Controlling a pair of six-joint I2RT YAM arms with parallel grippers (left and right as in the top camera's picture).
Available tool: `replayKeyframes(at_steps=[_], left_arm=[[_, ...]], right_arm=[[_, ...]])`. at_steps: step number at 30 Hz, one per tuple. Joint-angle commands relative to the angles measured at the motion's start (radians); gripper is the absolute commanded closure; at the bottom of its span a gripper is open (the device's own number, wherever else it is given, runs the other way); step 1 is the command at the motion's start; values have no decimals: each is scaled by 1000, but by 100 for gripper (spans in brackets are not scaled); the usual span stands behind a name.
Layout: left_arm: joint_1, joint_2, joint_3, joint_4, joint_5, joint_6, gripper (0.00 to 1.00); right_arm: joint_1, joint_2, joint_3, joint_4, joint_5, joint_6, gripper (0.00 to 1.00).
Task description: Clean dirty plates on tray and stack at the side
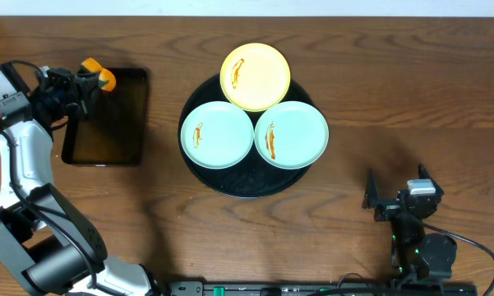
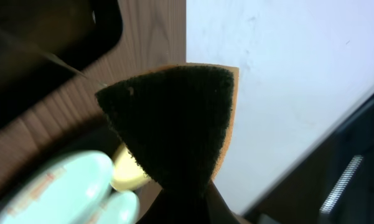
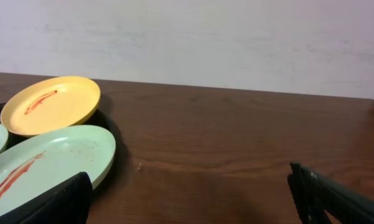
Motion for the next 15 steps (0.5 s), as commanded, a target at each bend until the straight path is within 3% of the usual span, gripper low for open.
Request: replayKeyframes(at_steps=[1, 15], left_arm=[[1, -21, 29, 6, 80, -167, 92], [53, -21, 29, 57, 66, -183, 92]], right_arm=[[11, -5, -2, -4, 6, -9, 1], [11, -5, -2, -4, 6, -9, 1]])
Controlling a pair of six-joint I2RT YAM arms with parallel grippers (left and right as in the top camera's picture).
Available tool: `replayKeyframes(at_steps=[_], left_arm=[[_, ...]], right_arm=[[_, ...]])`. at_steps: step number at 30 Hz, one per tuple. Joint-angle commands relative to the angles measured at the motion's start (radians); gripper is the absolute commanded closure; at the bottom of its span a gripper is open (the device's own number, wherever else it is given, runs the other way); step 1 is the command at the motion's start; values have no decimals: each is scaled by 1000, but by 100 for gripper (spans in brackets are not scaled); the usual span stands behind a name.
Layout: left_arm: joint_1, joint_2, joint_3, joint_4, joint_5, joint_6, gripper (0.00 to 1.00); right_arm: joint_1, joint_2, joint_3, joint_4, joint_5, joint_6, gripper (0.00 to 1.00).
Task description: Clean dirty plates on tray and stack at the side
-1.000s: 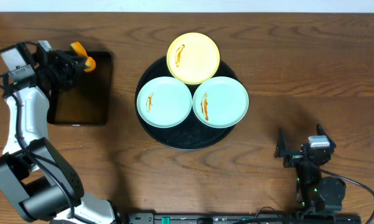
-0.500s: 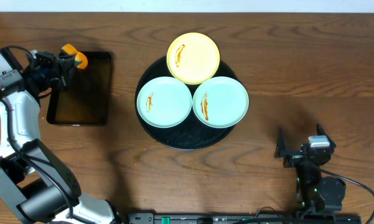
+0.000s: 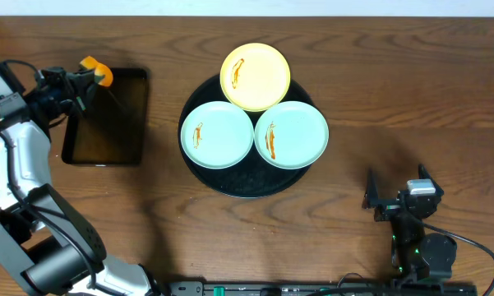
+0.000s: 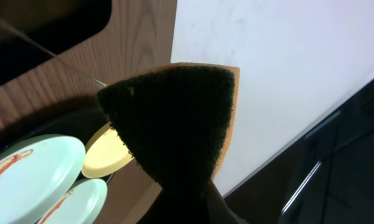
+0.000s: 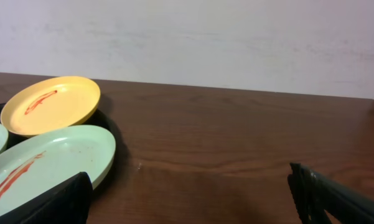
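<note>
On a round black tray (image 3: 248, 185) sit a yellow plate (image 3: 256, 76) and two pale green plates (image 3: 217, 135) (image 3: 291, 134), each smeared with red sauce. My left gripper (image 3: 89, 76) is shut on an orange sponge (image 3: 96, 70) with a dark scouring face (image 4: 174, 118), held above the far left corner of a rectangular black tray (image 3: 107, 119). The right gripper (image 3: 399, 197) rests open near the front right of the table; its fingers (image 5: 323, 196) frame bare wood, with the yellow plate (image 5: 51, 104) and a green plate (image 5: 43, 163) to their left.
A wooden table (image 3: 394, 90) carries everything. A pale wall (image 5: 193, 37) stands behind it. The rectangular black tray lies left of the round one.
The left gripper with the sponge has shifted slightly and tilted; in its wrist view the plates now sit lower left and more of the wall shows. The right arm has not moved.
</note>
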Motion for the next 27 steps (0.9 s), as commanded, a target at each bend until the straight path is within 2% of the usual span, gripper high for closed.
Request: replayKeyframes(at_steps=[1, 27], left_arm=[[40, -21, 29, 8, 13, -10, 92], [66, -21, 29, 0, 48, -9, 92]], right_arm=[[11, -5, -2, -4, 6, -9, 1], [11, -5, -2, -4, 6, -9, 1]])
